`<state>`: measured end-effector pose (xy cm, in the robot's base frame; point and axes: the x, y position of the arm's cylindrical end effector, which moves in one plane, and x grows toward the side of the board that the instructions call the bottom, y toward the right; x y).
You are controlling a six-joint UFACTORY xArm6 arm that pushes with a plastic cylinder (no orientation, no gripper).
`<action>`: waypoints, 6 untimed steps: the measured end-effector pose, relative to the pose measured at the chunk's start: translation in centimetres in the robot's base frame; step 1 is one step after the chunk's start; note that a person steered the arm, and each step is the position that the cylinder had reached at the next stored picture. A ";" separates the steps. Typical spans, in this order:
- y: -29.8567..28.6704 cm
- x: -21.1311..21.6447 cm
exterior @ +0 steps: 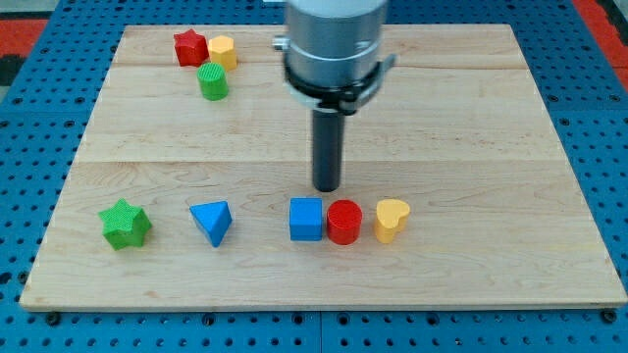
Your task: Push the blue cube downwards slightly
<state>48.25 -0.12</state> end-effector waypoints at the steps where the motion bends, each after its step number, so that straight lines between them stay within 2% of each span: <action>1: -0.8 0.7; 3: -0.2 2.7; 4: -1.6 0.4; 5: -6.0 -2.6; 6: -15.4 -7.5</action>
